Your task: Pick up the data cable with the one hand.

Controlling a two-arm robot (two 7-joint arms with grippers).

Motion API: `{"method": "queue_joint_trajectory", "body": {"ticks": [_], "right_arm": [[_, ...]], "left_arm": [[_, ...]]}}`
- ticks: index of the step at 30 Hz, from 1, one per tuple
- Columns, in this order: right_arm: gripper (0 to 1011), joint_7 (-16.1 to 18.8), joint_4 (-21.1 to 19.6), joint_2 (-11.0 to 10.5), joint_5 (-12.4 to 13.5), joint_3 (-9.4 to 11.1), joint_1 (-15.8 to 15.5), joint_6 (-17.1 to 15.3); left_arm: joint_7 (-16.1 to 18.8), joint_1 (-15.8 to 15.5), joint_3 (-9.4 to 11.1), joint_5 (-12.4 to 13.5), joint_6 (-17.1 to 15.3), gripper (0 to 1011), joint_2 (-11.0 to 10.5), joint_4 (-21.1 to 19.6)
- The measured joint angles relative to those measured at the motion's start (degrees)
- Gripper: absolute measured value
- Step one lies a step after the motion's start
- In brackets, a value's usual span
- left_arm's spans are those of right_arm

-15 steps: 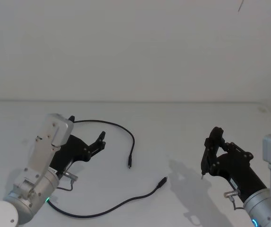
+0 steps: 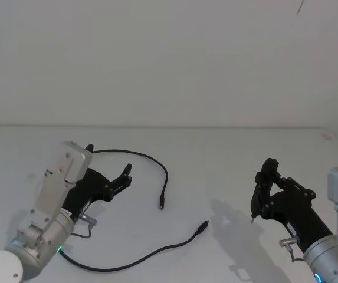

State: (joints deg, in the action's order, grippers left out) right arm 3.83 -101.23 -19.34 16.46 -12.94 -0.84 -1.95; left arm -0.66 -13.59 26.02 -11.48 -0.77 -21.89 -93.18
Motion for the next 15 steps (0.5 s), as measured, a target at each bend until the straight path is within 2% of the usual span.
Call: {"method": "queue_joint_trajectory", "body": {"ticks": [8,15], "right_arm": [[279,0.00,0.00,0.00,0.00,0.00,0.00,0.00],[279,0.00,0.00,0.00,0.00,0.00,0.00,0.00]], "left_arm": [[-1.87,-0.17,-0.01,-0.73,0.12,1001,-0.20,-0.05],[-6.09,-0.58,0.07,-2.76,0.19,1001,-1.12,-0.27]]}}
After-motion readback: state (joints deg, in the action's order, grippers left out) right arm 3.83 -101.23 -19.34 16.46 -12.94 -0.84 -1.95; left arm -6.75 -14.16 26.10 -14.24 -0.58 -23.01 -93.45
